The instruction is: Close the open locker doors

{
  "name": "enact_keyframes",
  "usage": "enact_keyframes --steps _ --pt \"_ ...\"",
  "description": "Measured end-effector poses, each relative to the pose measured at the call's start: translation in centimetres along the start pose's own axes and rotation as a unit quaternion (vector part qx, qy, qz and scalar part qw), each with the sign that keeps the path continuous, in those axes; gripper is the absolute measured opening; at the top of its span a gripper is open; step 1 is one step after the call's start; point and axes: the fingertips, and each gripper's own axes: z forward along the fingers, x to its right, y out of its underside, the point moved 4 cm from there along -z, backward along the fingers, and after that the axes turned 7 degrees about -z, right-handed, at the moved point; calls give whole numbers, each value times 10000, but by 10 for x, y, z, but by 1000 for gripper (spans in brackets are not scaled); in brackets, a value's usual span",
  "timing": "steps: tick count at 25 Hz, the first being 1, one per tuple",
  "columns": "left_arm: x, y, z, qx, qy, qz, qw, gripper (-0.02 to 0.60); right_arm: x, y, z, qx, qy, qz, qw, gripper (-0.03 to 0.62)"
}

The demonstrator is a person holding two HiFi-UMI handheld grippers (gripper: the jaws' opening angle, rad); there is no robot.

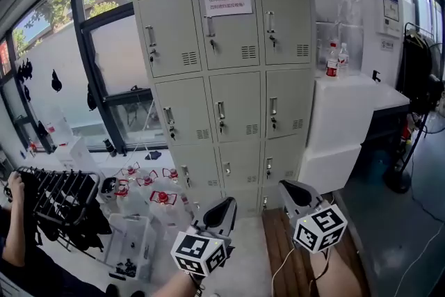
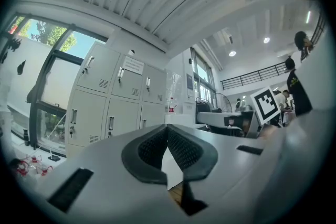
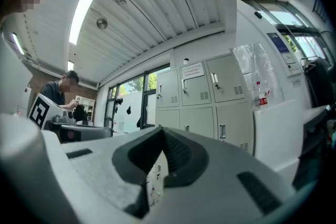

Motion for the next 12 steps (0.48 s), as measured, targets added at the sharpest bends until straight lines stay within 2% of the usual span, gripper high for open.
enact_keyframes --steps 7,12 --pt "19 7 -23 -73 -650 81 9978 2 -4 5 -12 108 -520 209 9984 0" --pt "25 7 -26 -18 -759 76 9971 2 -1 5 -17 150 -618 205 9978 0"
